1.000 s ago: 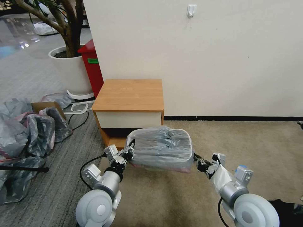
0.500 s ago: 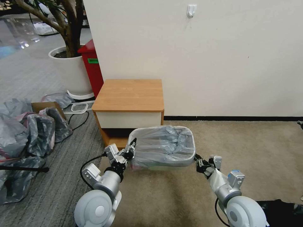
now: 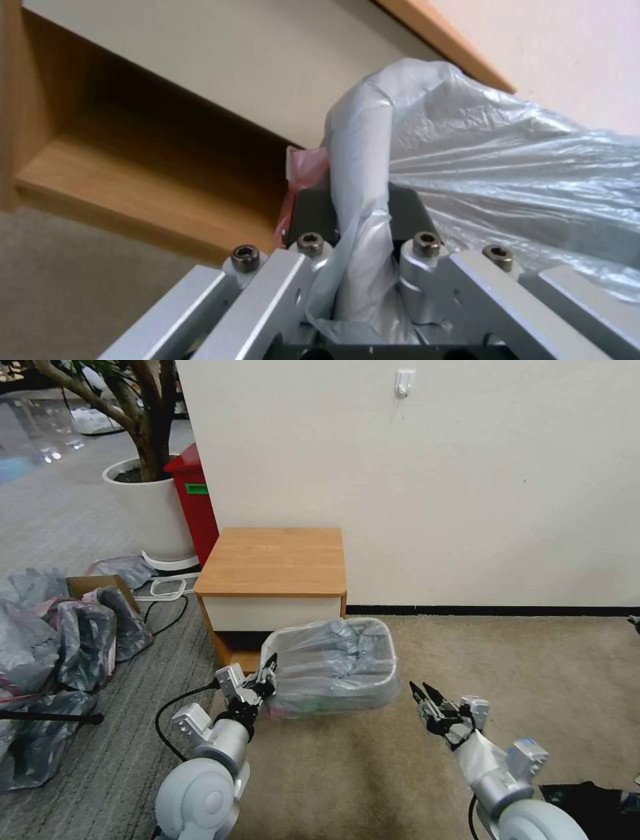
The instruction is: Pick up the garbage bag from the table and place it over the trash can.
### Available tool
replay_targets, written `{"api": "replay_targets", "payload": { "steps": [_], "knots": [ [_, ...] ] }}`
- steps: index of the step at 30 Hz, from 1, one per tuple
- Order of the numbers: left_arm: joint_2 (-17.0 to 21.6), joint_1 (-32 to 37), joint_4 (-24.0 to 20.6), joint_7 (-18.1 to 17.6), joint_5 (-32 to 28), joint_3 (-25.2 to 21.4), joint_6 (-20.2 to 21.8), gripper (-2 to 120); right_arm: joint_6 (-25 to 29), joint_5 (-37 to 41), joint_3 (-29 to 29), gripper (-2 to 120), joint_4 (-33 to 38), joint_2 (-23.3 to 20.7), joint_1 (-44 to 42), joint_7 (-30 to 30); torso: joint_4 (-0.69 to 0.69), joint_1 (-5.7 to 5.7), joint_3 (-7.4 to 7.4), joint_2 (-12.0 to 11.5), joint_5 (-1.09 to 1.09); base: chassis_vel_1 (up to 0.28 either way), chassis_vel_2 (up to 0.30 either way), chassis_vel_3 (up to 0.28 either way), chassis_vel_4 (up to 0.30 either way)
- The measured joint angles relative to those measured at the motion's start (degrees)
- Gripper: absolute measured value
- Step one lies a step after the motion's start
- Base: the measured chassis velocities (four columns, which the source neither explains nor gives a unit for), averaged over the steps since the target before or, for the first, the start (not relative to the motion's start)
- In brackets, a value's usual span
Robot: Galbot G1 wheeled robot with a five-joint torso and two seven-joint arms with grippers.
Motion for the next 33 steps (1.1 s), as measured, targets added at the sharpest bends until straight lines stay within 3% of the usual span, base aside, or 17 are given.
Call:
{"api": "replay_targets", "payload": {
  "steps": [3, 5, 10, 12, 13, 17, 18, 20, 27, 33],
  "knots": [
    [0.73, 0.21, 0.53, 0.04, 3.2, 0.59, 0.0, 8, 0.04, 0.67, 3.51, 67, 5.65, -1.78, -0.25, -0.19, -0.01, 0.0, 0.0, 0.0, 0.0, 0.0, 0.0, 0.0, 0.0],
    [0.9, 0.3, 0.54, 0.1, 3.92, 0.77, 0.0, 8, -0.57, 0.8, 4.05, 70, 7.24, -2.76, 0.12, -0.34, -0.01, 0.0, 0.0, 0.0, 0.0, 0.0, 0.0, 0.0, 0.0],
    [1.73, 0.92, 0.43, 1.47, 8.26, 1.55, 0.01, 8, -7.23, -0.64, 2.27, 83, 14.5, -10.27, 5.5, -1.65, 0.01, 0.0, 0.0, 0.0, 0.0, 0.0, 0.0, 0.0, 0.0],
    [2.25, 1.35, -0.06, 2.67, 11.34, 1.93, -0.03, 8, -14.01, -2.0, -0.56, 74, 15.97, -15.21, 10.27, -3.18, 0.01, 0.0, 0.0, 0.0, 0.0, 0.0, 0.0, 0.0, 0.0],
    [2.25, 1.35, -0.06, 2.67, 11.34, 1.93, -0.03, 8, -14.01, -2.0, -0.56, 74, 15.97, -15.21, 10.27, -3.18, 0.01, 0.0, 0.0, 0.0, 0.0, 0.0, 0.0, 0.0, 0.0],
    [2.66, 2.55, -1.96, 5.45, 17.56, 2.19, -0.81, 8, -21.94, -7.2, -7.29, 53, 15.68, -23.66, 19.08, -8.52, 0.01, 0.0, 0.0, 0.0, 0.0, 0.0, 0.0, 0.0, 0.0],
    [2.66, 2.55, -1.96, 5.45, 17.56, 2.19, -0.81, 8, -21.94, -7.2, -7.29, 53, 15.68, -23.66, 19.08, -8.52, 0.01, 0.0, 0.0, 0.0, 0.0, 0.0, 0.0, 0.0, 0.0],
    [2.61, 3.09, -2.92, 6.75, 20.87, 2.36, -1.76, 8, -23.96, -9.31, -12.09, 45, 14.34, -26.49, 24.1, -9.75, 0.01, 0.0, 0.01, 0.0, 0.01, 0.0, 0.0, 0.0, 0.0],
    [2.3, 4.01, -4.14, 9.19, 28.91, 3.6, -4.98, 8, -30.27, -15.65, -22.15, 21, 11.24, -29.95, 32.92, -11.34, 0.01, 0.0, 0.01, 0.0, 0.01, 0.0, 0.0, 0.0, 0.0],
    [1.87, 4.91, -5.47, 9.59, 31.7, 5.96, -5.95, 8, -34.34, -21.05, -24.11, 0, 10.41, -31.41, 34.27, -13.44, 0.0, 0.0, 0.0, 0.0, 0.0, 0.0, 0.0, 0.0, 0.0]
  ]
}}
